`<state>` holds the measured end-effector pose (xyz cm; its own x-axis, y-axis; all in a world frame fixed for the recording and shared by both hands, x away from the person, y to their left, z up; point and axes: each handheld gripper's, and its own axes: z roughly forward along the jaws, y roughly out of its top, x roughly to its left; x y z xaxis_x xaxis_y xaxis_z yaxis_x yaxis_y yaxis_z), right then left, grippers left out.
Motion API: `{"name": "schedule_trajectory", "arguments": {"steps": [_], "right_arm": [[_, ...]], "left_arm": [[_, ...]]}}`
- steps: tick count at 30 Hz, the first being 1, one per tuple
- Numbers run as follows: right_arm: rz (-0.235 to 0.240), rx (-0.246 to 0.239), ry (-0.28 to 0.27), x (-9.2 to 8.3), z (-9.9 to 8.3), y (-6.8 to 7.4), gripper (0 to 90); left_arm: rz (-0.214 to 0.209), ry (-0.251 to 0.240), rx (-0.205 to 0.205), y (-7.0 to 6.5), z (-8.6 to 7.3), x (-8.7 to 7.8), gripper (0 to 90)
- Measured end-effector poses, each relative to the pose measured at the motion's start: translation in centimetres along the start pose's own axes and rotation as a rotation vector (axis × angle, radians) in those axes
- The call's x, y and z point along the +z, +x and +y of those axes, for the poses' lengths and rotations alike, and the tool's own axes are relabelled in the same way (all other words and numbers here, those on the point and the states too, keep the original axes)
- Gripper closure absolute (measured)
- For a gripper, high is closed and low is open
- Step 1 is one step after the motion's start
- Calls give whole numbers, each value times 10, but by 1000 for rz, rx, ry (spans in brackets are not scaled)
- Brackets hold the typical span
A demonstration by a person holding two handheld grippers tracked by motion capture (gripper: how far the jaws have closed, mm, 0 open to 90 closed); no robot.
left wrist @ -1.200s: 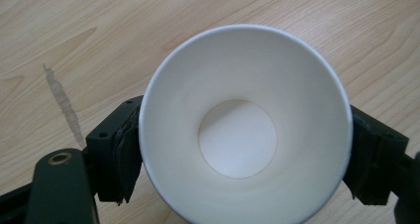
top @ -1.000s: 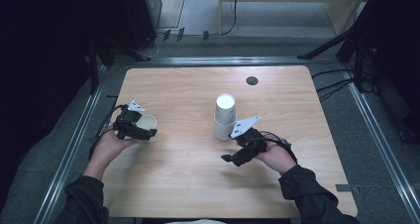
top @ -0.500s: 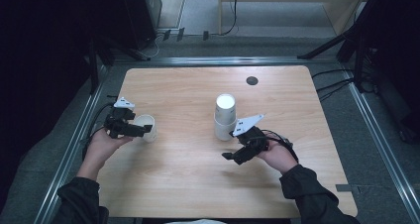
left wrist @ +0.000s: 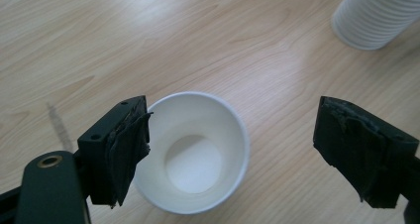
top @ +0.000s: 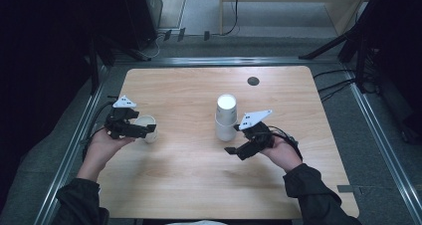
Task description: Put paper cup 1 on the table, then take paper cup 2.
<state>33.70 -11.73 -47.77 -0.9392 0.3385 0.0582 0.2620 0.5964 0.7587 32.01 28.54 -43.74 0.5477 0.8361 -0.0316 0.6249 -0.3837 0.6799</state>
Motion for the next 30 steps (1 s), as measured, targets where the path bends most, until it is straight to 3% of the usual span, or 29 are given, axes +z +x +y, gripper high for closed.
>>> {"name": "schedule_trajectory", "arguments": {"steps": [4, 11, 13, 16, 22, 25, 28, 30], "right_arm": [[4, 25, 1, -5, 5, -3, 132], [-3, 45, -47, -15, 10, -8, 132], [-6, 78, -65, -18, 11, -11, 110], [41, 141, -93, -24, 14, -17, 131], [12, 148, -111, -32, 21, -22, 142], [23, 195, -103, -36, 27, -27, 172], [2, 196, -120, -41, 31, -34, 190], [-25, 175, -85, -43, 34, -35, 190]], "left_arm": [[-25, -9, 10, -8, 3, -3, 143], [-76, -12, 29, -21, 6, -1, 145], [-119, -18, 12, -24, 7, -1, 145], [-129, -21, 21, -29, 9, 0, 149], [-140, -8, 57, -41, 10, 3, 149], [-174, -12, 55, -46, 10, 6, 149], [-186, -16, 64, -53, 9, 8, 152], [-192, -23, 77, -57, 10, 8, 152]]}}
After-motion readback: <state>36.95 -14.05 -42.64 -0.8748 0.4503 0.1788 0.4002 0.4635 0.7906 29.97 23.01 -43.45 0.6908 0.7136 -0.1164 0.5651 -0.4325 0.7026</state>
